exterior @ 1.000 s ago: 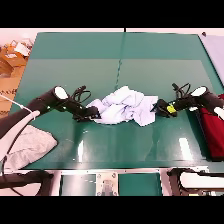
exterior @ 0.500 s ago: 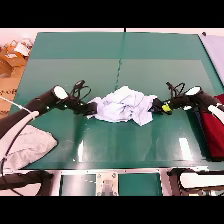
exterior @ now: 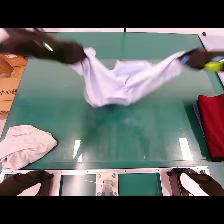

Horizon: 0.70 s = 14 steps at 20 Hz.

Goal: Fold the shirts.

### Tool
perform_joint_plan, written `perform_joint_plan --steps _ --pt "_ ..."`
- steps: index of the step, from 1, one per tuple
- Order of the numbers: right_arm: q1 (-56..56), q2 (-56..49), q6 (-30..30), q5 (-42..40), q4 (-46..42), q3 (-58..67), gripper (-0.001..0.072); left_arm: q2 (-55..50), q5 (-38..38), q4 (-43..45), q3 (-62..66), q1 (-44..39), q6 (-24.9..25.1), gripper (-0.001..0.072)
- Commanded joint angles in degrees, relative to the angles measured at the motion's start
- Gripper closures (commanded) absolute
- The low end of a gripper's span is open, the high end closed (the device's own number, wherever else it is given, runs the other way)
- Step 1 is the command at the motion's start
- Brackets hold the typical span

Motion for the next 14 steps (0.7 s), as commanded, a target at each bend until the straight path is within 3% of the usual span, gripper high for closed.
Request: perform_joint_plan --steps 1,8,14 --pt "-0.8 11.1 3.9 -5.0 -0.3 10.2 0.0699 3.2 -8.7 2.5 18.9 0.0 -0.6 0.0682" --pt "-2.5 20.6 8.3 -21.2 -4.5 12.3 0.0699 10.0 -10.6 12.1 21.1 0.0 -0.6 0.0682" --pt "-2.3 7.4 8.2 -20.8 -4.4 9.3 0.0699 9.7 -3.5 12.2 7.0 0.0 -0.6 0.0682"
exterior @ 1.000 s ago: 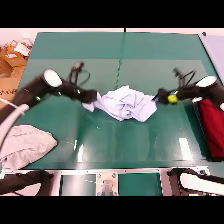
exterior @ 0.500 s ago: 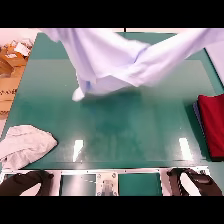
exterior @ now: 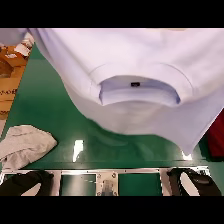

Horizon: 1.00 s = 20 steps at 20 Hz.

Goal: Fold the shirts.

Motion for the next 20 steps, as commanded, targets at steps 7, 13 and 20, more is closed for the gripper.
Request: perform_joint_plan --steps 7,13,20 --pt "6.3 -37.7 -3.3 -0.5 -0.3 -9.4 0.0698 -16.6 19.5 4.0 -24.8 0.6 -1.6 0.0682" --pt "9.6 -52.9 -3.3 2.5 -0.6 -9.4 0.0697 -38.3 20.2 -6.8 -24.8 5.4 -1.3 0.0682" --pt "-1.7 -47.2 -0.6 23.1 -7.8 -5.8 0.0123 -40.9 20.7 -10.6 -24.7 10.4 1.5 0.0681"
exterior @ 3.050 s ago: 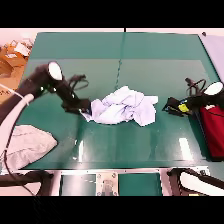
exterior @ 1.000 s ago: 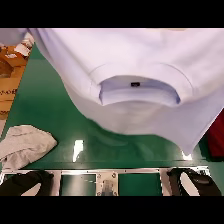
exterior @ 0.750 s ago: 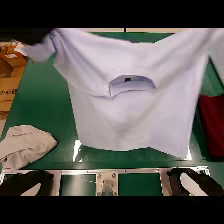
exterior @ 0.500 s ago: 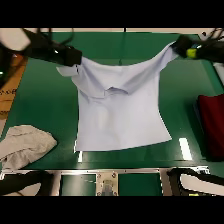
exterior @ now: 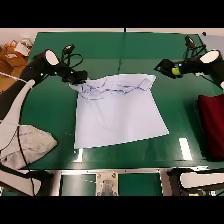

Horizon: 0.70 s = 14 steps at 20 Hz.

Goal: Fold the shirts.

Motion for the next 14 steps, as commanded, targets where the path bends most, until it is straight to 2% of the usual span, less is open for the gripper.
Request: perform_joint_plan --steps 1,4,8,11,14 --pt "-6.7 3.6 4.0 15.3 -6.3 -0.8 0.0123 -1.2 0.0 -1.7 0.0 2.9 0.8 0.0682" --pt "-10.3 12.2 5.4 17.4 -10.5 -18.3 0.0123 -1.2 -2.6 -1.7 0.0 6.0 2.3 0.0682" --pt "-12.8 26.8 8.7 15.8 -10.6 -45.2 0.0123 -1.2 -8.9 -1.9 0.0 9.6 5.7 0.0682" --pt "-12.7 35.6 9.2 14.3 -3.5 -57.6 0.0122 -1.2 -10.3 -1.6 0.0 10.8 6.9 0.0682" --pt "-11.8 37.4 8.4 4.0 5.5 -66.5 0.0122 -1.2 -10.0 -1.6 0.0 10.8 8.1 0.0681"
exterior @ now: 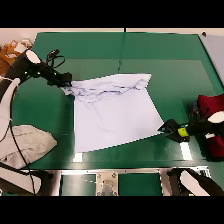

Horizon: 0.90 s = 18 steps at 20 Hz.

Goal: Fold the shirts.

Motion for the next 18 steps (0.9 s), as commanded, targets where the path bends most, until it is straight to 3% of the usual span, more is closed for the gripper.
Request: perform_joint_plan --steps 1,5,6,7,8,11,14,18 --pt "1.1 3.1 -1.7 -12.3 11.6 -11.7 0.0122 0.0 -0.9 0.2 0.0 0.7 1.7 0.0682" --pt "4.3 -4.8 -14.3 -26.7 29.4 -11.7 0.0144 0.0 -0.9 0.4 0.0 0.7 1.8 0.0682" --pt "4.9 -7.6 -17.9 -28.3 33.7 -10.5 0.0225 0.0 -1.2 0.7 0.0 0.7 1.8 0.0682" --pt "5.5 -10.5 -21.5 -28.6 37.0 -8.8 0.0476 0.0 -1.5 1.0 0.0 0.7 1.7 0.0682" --pt "5.9 -13.0 -24.0 -28.2 38.2 -6.9 0.0676 0.0 -2.1 2.1 0.0 0.7 1.7 0.0682" --pt "5.7 -20.1 -25.4 -25.3 35.8 4.0 0.0699 0.0 -8.1 9.9 0.0 0.7 1.1 0.0682" --pt "4.8 -28.2 -21.3 -20.5 29.4 22.3 0.0699 0.1 -18.8 12.9 -1.7 0.7 -0.4 0.0683" --pt "5.4 -41.9 -15.0 -11.4 21.9 46.7 0.0699 6.2 -20.0 10.5 -16.1 -0.3 -2.1 0.0683"
